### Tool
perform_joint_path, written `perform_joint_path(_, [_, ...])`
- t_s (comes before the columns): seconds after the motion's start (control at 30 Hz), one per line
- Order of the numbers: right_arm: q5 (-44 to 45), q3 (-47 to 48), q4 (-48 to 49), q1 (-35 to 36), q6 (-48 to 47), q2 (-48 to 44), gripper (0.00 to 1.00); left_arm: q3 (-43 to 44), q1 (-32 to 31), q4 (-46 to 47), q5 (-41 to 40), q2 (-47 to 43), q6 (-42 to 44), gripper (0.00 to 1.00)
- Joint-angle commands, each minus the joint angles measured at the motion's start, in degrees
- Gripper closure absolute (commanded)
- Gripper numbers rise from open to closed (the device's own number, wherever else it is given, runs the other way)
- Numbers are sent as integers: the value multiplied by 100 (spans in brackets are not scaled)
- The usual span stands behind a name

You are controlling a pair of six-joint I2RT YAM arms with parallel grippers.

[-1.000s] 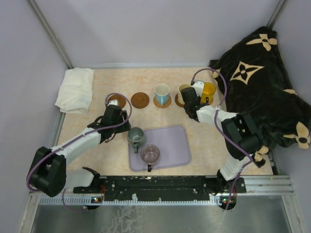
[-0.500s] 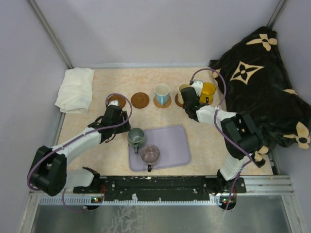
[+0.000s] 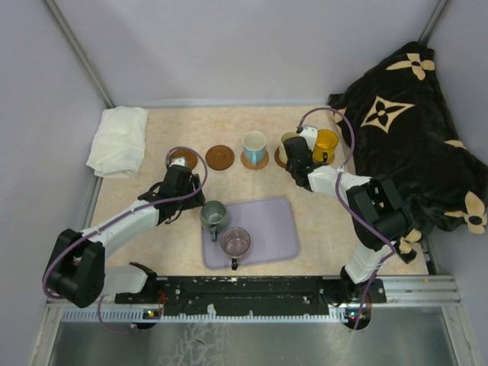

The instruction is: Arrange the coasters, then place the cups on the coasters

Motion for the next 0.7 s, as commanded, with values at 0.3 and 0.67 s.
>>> perform_joint_path(0.3, [431,-73,84,-50,211,-135,100,154,-48,-69,16,46,54,28])
perform_joint_path(0.67, [486,-1091,-287,95,603,-1624,100,172,-55,-87,-37,-4,42,28])
